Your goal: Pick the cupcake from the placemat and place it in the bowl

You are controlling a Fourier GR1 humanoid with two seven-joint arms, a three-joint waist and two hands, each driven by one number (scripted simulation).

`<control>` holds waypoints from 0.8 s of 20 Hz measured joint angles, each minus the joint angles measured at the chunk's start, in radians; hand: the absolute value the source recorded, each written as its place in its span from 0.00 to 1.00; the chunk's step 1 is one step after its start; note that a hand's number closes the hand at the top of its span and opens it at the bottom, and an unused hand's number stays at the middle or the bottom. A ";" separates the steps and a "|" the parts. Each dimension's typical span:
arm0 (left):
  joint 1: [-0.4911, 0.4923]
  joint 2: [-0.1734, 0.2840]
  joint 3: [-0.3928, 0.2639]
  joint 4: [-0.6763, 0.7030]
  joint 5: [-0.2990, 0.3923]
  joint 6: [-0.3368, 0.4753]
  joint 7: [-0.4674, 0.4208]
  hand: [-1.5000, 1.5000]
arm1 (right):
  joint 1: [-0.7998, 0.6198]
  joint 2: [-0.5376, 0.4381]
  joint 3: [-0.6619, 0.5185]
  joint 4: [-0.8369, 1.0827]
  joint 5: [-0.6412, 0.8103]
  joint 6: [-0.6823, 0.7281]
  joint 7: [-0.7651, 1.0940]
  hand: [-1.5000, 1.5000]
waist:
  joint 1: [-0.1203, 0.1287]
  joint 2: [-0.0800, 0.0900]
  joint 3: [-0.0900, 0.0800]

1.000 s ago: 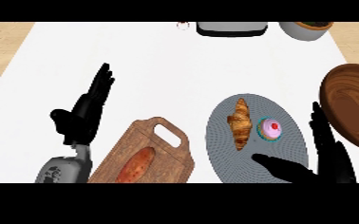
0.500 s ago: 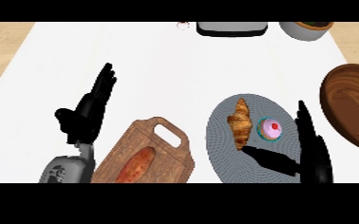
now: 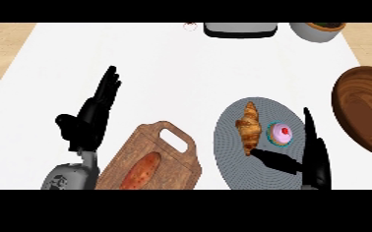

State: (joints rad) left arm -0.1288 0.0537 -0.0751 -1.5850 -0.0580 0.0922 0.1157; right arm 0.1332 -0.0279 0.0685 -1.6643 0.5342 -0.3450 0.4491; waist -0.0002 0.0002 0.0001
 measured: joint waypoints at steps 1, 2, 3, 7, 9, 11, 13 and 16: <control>0.006 0.001 0.003 0.009 0.001 -0.006 -0.014 0.50 | -0.011 -0.003 -0.002 0.011 0.007 0.004 0.007 0.00 | 0.000 0.000 0.000; 0.009 -0.003 0.003 0.023 -0.002 -0.005 -0.033 0.50 | -0.035 -0.015 -0.018 0.045 -0.001 0.014 0.000 0.00 | 0.000 0.000 0.000; 0.001 0.002 0.014 0.031 0.006 -0.014 -0.031 0.50 | -0.032 -0.008 -0.011 0.055 0.003 0.011 -0.005 0.00 | 0.000 0.000 0.000; -0.017 -0.004 0.020 0.034 0.000 -0.015 -0.023 0.50 | -0.058 -0.012 -0.021 0.113 -0.026 0.025 -0.050 1.00 | 0.000 0.000 0.000; 0.001 -0.003 0.014 0.020 -0.005 -0.016 -0.025 0.50 | -0.055 -0.034 0.000 0.125 -0.022 0.059 -0.083 1.00 | 0.001 -0.001 0.000; -0.015 -0.008 0.015 0.035 -0.013 -0.009 -0.023 0.50 | -0.071 -0.048 0.022 0.156 0.005 0.072 -0.110 1.00 | 0.001 -0.002 -0.002; 0.002 -0.002 0.016 0.019 -0.006 -0.022 -0.023 0.50 | -0.082 -0.059 0.036 0.168 0.025 0.086 -0.120 1.00 | 0.001 -0.003 -0.002; -0.006 0.007 0.036 0.025 0.005 -0.036 -0.026 0.50 | -0.099 -0.050 0.046 0.174 0.035 0.094 -0.132 1.00 | 0.000 -0.002 -0.002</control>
State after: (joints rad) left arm -0.1353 0.0607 -0.0396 -1.5600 -0.0533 0.0563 0.0899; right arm 0.0347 -0.0784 0.1145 -1.4899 0.5688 -0.2513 0.3176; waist -0.0003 -0.0021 -0.0018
